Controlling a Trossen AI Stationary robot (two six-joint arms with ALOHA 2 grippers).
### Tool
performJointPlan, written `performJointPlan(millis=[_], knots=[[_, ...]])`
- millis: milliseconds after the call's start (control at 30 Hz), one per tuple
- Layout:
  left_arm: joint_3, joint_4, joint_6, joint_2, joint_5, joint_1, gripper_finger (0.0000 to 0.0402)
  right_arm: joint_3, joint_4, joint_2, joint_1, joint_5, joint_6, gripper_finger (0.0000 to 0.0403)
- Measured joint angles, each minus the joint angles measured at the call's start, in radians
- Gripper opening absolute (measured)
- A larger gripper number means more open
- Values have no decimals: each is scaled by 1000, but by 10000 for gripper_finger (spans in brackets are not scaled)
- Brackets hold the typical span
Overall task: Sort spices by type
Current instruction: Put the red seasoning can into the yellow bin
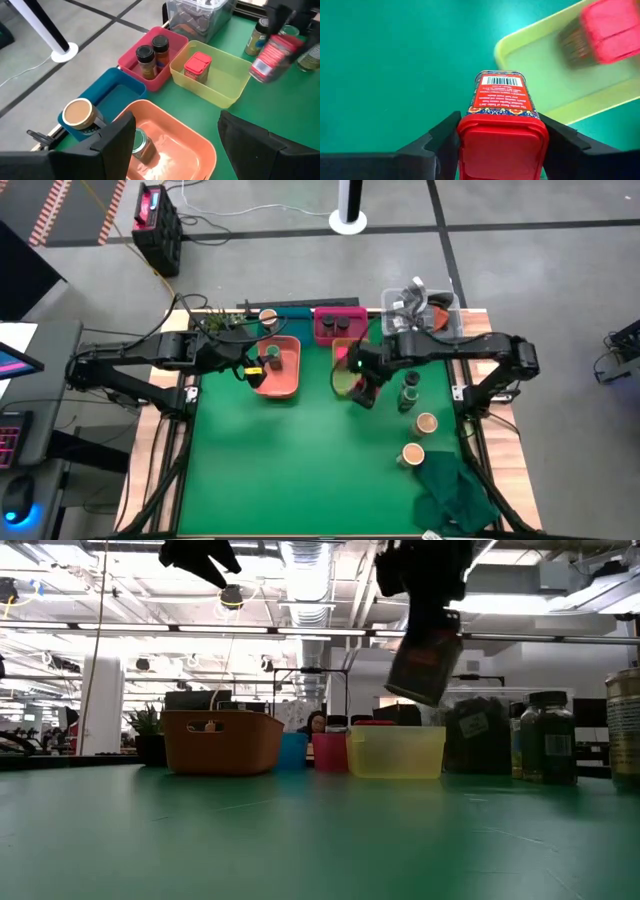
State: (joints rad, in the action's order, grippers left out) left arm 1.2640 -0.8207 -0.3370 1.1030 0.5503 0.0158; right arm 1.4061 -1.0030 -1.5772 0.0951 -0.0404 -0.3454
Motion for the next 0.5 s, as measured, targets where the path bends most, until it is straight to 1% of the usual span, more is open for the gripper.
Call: performJointPlan(millis=[167,300,433,500], knots=[[0,-1,-21,0,0,0,270,4,21,0,68,20,71,243],[0,-1,-27,0,0,0,270,6,20,-17,100,20,115,244],[0,-3,-27,0,-1,0,270,16,43,-68,104,23,179,244],[0,-3,-28,1,-1,0,270,37,34,-113,101,44,226,244]])
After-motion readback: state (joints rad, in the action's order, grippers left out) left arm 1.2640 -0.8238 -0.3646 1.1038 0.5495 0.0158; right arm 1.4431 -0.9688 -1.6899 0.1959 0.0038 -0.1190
